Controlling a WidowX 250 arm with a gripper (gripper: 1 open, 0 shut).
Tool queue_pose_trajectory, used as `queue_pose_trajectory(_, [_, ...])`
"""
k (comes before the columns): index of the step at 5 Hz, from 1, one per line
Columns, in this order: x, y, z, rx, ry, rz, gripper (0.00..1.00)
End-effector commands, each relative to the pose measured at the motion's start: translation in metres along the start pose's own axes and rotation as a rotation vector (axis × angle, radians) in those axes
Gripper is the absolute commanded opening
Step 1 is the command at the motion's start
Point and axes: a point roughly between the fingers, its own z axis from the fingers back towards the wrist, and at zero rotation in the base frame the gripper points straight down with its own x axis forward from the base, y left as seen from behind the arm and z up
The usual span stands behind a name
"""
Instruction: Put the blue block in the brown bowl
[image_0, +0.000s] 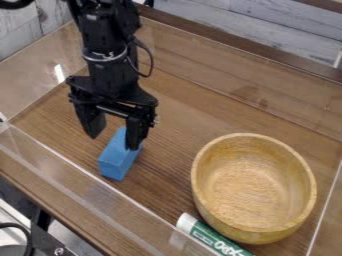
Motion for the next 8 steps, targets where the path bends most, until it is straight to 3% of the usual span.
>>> queue_pose_trajectory(1, [0.004,0.002,-0.001,-0.005,-0.017,0.010,1.00])
queue_pose_trajectory(4, [0.008,0.008,-0.014,-0.031,-0.017,0.047,1.00])
queue_pose_trajectory(8, [0.010,0.012,-0.018,-0.062,-0.033,0.082,1.00])
